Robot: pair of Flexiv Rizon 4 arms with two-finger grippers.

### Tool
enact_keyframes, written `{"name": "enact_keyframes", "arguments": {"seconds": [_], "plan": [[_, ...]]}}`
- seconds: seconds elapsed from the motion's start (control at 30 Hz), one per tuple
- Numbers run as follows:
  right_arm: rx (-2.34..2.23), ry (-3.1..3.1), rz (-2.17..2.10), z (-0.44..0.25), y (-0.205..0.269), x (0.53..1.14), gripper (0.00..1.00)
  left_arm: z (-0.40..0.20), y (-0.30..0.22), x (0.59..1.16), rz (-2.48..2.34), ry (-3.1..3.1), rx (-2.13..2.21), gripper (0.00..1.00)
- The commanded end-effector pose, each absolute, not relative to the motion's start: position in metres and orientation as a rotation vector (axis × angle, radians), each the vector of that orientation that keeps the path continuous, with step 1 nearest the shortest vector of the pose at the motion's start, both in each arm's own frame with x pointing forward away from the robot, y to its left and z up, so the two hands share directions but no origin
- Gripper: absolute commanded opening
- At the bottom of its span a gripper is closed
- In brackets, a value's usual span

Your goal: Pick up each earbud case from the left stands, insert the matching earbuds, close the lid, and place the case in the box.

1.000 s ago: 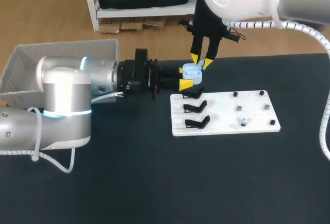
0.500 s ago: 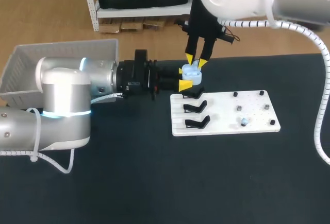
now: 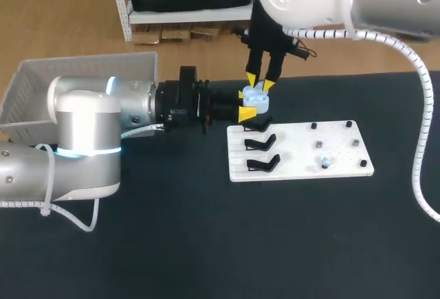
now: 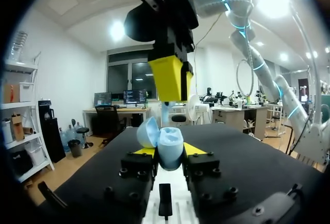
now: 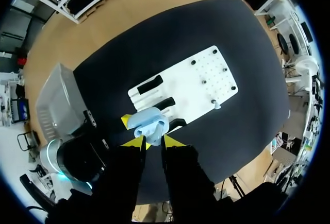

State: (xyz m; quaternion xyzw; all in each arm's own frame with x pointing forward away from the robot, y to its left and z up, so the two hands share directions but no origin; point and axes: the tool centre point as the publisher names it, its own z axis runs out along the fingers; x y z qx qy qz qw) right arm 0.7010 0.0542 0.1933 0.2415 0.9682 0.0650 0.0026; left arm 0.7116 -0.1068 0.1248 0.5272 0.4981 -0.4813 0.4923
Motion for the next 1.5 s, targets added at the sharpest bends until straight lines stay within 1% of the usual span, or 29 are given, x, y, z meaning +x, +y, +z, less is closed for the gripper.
{"name": "enact_keyframes", "arguments": {"seconds": [0.03,1.5], "plan": [[0.801,3.012,0.195,0.194,0.054,0.699,0.00,0.124,-0.107,0.709,-1.160,1.208,1.273,0.00],[0.923,2.989,0.208,0.181,0.057,0.701,0.00,0.124,-0.107,0.709,-1.160,1.208,1.273,0.00]]}}
